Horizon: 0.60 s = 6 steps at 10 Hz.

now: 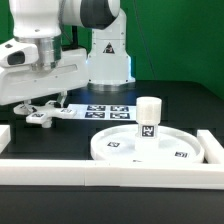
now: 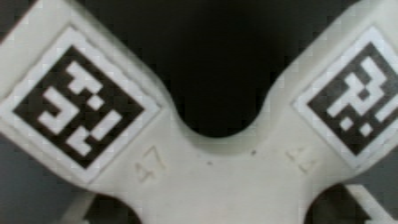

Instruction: Assemble round table

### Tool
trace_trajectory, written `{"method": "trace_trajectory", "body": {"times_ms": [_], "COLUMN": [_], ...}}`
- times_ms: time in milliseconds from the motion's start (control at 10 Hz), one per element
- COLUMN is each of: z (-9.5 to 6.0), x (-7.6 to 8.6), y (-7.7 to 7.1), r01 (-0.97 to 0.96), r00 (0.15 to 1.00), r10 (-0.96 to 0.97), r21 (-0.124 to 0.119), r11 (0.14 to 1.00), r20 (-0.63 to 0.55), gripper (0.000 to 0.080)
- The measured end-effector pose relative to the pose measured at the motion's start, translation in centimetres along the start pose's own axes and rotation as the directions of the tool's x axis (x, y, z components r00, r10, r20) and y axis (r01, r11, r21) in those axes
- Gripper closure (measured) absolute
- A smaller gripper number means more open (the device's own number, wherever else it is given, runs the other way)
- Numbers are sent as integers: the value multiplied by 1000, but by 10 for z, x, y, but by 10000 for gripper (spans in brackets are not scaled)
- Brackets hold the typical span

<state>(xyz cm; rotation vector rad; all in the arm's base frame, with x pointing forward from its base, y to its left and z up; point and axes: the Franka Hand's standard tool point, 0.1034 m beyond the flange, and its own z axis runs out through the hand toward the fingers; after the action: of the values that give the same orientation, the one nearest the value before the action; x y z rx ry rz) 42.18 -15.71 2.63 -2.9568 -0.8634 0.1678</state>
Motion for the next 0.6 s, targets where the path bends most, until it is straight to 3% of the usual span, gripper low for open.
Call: {"method": "trace_trajectory", "body": {"times_ms": [300,600], "z": [-19,-42], "x": [16,53], "y": [-22,-53], "r01": [-73,-144], "r00": [997,989], "r10": [72,144], "r21": [27,24], "r11": [997,989], "r20": [5,-10], "gripper": [352,351]}}
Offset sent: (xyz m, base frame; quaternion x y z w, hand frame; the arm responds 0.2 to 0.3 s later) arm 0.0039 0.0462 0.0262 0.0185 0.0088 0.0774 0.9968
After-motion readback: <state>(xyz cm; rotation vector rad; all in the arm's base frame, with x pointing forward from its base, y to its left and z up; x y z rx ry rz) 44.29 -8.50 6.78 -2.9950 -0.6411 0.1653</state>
